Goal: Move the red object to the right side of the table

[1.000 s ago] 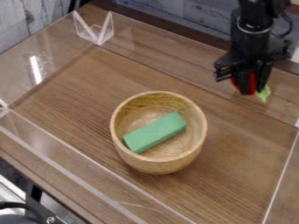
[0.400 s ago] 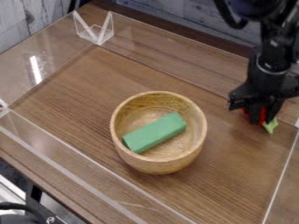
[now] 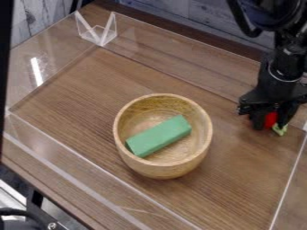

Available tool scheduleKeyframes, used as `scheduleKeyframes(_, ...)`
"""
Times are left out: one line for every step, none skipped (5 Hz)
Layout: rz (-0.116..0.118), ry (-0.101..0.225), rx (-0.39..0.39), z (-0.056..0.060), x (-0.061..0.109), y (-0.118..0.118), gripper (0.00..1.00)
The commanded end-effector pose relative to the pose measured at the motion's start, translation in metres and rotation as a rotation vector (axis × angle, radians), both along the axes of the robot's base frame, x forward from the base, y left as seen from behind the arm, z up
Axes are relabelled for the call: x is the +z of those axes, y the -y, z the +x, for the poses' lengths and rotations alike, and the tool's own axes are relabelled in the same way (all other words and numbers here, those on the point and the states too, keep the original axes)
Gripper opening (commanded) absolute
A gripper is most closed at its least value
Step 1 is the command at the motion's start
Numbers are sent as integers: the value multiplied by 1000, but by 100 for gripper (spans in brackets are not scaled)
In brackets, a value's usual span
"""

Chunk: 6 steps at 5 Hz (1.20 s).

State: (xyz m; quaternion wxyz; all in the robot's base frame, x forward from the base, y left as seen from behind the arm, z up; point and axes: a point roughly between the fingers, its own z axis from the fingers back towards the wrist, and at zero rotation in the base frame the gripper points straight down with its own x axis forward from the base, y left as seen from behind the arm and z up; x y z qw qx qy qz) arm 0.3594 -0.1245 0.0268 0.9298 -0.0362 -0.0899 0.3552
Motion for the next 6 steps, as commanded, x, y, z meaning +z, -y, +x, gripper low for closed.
scheduleKeyframes(-2, 60, -5, 12, 13, 1, 100)
scheduleKeyframes(8, 61, -3, 14, 10, -2, 100)
scheduleKeyframes(16, 60, 4, 16, 8, -6, 100)
scheduleKeyframes(23, 57, 12, 17, 5, -11, 100)
scheduleKeyframes(29, 56, 22, 19, 4, -15, 100)
scheduleKeyframes(32, 53, 33, 21, 2, -20, 100)
